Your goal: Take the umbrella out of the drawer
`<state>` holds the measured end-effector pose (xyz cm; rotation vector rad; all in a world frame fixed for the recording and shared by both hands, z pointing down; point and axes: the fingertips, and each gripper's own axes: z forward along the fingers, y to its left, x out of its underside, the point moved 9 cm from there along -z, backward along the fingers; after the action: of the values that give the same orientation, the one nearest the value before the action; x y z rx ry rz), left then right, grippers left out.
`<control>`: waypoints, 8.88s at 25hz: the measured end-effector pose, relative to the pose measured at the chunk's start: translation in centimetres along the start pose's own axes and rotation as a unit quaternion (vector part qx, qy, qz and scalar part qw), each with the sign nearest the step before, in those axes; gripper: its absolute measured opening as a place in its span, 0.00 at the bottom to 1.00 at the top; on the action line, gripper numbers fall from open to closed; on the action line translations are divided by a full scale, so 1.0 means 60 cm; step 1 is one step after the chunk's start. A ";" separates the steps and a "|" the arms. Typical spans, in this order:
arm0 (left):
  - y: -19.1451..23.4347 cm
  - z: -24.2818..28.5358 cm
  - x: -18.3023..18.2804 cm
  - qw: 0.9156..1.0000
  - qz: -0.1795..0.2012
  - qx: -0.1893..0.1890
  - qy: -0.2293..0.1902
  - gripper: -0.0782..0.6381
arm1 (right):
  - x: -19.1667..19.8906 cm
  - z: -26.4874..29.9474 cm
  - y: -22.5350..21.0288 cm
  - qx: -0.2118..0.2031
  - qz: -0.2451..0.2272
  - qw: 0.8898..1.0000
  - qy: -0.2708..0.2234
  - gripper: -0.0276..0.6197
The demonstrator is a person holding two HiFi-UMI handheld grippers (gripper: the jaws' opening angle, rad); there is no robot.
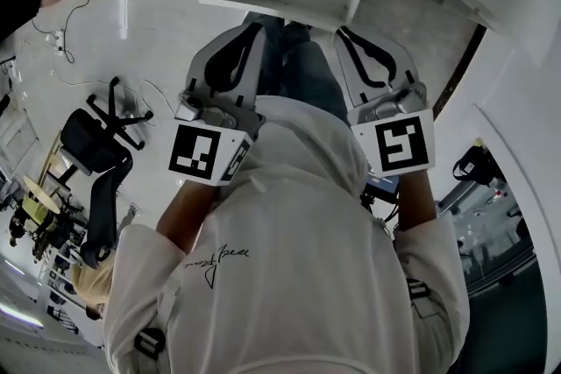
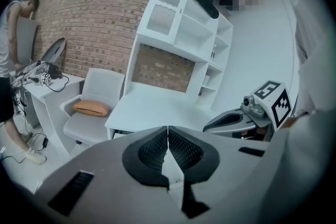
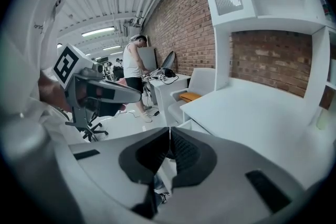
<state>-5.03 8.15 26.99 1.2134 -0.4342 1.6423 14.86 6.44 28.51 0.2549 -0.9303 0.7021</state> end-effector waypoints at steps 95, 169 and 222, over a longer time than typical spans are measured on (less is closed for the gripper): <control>0.102 0.117 0.052 0.988 -0.037 0.051 0.140 0.13 | 0.259 0.523 -0.099 -0.130 -0.350 0.865 0.335 0.40; 0.169 0.103 0.045 0.990 -0.093 0.013 0.104 0.13 | 0.287 0.541 -0.102 -0.143 -0.211 0.898 0.359 0.43; 0.171 0.065 0.003 0.995 -0.081 0.019 0.062 0.13 | 0.211 0.440 -0.078 -0.123 -0.114 0.935 0.313 0.43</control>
<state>-11.92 0.89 31.49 1.1363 -0.2210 1.5821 5.94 -4.38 54.62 -0.0875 -0.3604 0.4014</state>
